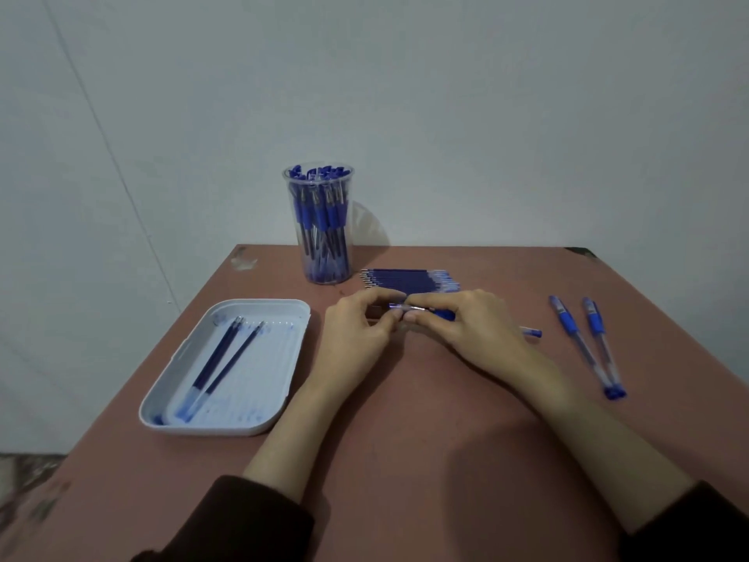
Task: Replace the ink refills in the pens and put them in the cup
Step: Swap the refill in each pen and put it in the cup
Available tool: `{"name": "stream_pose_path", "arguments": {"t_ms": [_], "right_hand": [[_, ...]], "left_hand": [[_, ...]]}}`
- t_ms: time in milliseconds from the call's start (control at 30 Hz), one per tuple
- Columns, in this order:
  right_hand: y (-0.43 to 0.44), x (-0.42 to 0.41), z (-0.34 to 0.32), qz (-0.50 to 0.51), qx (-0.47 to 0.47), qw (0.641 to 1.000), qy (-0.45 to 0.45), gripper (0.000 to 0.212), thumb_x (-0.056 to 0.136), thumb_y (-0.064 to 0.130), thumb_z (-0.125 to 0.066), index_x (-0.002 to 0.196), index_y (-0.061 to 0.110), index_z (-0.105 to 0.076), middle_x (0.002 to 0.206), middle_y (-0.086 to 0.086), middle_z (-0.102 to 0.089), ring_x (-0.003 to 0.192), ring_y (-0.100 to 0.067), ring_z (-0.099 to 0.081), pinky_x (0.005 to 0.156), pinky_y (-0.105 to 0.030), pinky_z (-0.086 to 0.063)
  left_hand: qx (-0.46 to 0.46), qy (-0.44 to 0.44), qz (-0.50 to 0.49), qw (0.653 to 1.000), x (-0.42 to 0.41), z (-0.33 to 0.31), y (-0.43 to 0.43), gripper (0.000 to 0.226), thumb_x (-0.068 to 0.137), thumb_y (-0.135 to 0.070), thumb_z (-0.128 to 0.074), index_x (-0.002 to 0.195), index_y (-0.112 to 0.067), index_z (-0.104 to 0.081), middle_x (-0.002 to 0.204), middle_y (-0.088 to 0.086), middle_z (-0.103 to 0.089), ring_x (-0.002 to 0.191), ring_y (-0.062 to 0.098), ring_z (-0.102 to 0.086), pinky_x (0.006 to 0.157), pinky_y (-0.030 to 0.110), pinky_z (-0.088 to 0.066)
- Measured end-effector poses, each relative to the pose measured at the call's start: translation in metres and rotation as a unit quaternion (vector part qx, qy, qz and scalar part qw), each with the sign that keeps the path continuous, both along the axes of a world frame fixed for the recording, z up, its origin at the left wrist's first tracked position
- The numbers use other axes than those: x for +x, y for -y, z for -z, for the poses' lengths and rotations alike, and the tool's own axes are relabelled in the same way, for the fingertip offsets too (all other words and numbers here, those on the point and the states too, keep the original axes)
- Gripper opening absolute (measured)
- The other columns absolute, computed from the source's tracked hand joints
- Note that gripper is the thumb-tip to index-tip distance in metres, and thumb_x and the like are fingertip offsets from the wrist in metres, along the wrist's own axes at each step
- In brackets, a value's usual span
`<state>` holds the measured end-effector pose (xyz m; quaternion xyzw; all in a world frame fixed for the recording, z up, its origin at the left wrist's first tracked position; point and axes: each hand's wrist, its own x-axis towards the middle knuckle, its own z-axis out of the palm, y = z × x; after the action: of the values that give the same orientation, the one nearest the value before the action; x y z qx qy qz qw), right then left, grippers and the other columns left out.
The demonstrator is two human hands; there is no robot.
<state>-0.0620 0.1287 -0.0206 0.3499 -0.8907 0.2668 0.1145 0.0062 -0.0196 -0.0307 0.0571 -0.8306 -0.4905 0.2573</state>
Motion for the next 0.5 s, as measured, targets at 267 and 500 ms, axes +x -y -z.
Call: {"name": "stream_pose_path", "arguments": {"t_ms": [267,500], "right_hand": [[-0.008,-0.009,-0.001,0.065,0.028,0.997,0.008,0.026,0.086,0.024,-0.058,0.111,0.03,-0.057,0.077,0.004,-0.06,0.085,-0.029,-0.059,0.069,-0.035,-0.039],[-0.012,-0.012,-0.005,0.08,-0.109,0.989,0.053,0.015,0.089,0.013,-0.057,0.093,0.026,-0.049,0.063,0.009,-0.058,0.06,-0.01,-0.055,0.061,-0.033,-0.047]], "left_hand": [[-0.027,0.004,-0.025,0.999,0.001,0.0,0.003,0.015,0.084,-0.014,-0.068,0.096,-0.02,-0.075,0.079,-0.011,-0.07,0.072,0.001,-0.063,0.075,0.018,-0.051],[-0.123,0.09,0.163,0.975,0.006,-0.002,-0.005,0.012,0.08,-0.023,-0.074,0.091,-0.024,-0.077,0.088,-0.01,-0.072,0.084,0.001,-0.064,0.081,0.019,-0.049]]}}
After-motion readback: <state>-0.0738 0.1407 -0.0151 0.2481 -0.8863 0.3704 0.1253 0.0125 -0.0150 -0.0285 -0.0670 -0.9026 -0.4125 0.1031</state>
